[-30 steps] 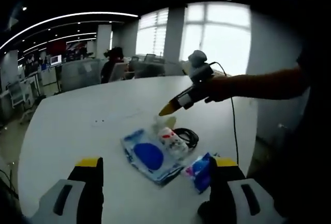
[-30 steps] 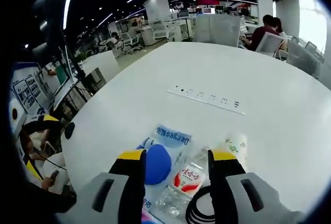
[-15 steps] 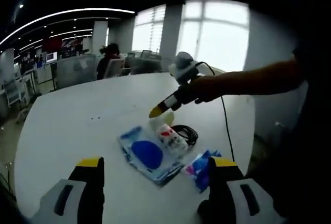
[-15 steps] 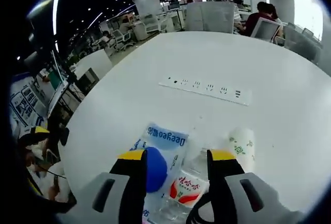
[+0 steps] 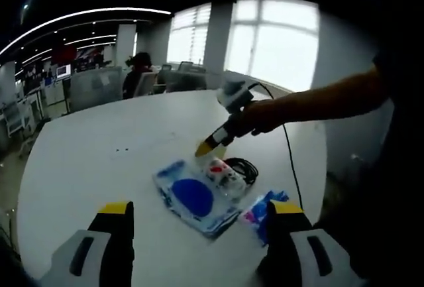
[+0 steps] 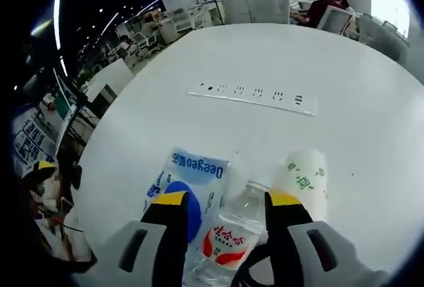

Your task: Arrange the tabletop items into an orderly group along one side of the table until the central work area is clear of visible clutter.

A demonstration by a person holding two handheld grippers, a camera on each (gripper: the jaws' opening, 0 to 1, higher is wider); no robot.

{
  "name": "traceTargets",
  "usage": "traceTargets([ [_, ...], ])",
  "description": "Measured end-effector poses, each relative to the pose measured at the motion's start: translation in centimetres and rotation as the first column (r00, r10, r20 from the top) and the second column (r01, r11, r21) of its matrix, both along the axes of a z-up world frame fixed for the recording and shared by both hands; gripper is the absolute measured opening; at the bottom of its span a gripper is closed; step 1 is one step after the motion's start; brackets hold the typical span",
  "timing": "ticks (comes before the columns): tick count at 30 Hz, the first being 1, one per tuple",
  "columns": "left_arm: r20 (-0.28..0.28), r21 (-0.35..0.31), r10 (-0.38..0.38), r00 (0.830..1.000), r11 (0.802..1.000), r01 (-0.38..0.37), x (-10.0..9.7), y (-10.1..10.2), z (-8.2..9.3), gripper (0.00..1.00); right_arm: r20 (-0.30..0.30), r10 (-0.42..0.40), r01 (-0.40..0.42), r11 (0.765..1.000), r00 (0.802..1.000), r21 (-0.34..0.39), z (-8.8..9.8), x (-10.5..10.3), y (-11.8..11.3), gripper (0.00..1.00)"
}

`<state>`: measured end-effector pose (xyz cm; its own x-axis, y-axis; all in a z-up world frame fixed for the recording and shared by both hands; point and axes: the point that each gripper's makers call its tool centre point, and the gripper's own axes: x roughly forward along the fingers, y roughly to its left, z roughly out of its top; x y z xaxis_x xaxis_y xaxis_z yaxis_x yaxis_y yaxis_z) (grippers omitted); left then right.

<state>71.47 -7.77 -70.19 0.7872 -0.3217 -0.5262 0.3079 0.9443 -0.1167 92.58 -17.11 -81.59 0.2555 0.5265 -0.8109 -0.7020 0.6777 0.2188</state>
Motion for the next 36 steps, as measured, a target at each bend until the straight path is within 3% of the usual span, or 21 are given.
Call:
traceTargets([
  [11, -0.017, -0.002, 0.006, 1.0, 1.0, -0.006, 0.4, 0.5, -0.6, 0.8, 0.004, -0.062, 0.062, 0.993, 0.998, -0.097, -1.8, 1.3, -0.6, 0.41],
  [23, -0.035, 0.0, 0.012, 0.999, 1.0, -0.012, 0.6, 1.1, -1.2, 0.79, -0.03, -0.136, 0.129, 0.977, 0.99, -0.168, -5.0, 2.9, -0.7, 0.29],
  [33, -0.044, -0.007, 0.018, 0.999, 1.0, -0.018, 1.1, 1.5, -1.6, 0.79, -0.061, -0.195, 0.182, 0.968, 0.979, -0.175, -6.4, 3.4, -0.4, 0.26],
  [36, -0.044, -0.009, 0.02, 0.999, 1.0, -0.021, 1.3, 1.7, -1.6, 0.79, -0.067, -0.232, 0.219, 0.963, 0.97, -0.155, -6.4, 4.1, -0.3, 0.2],
])
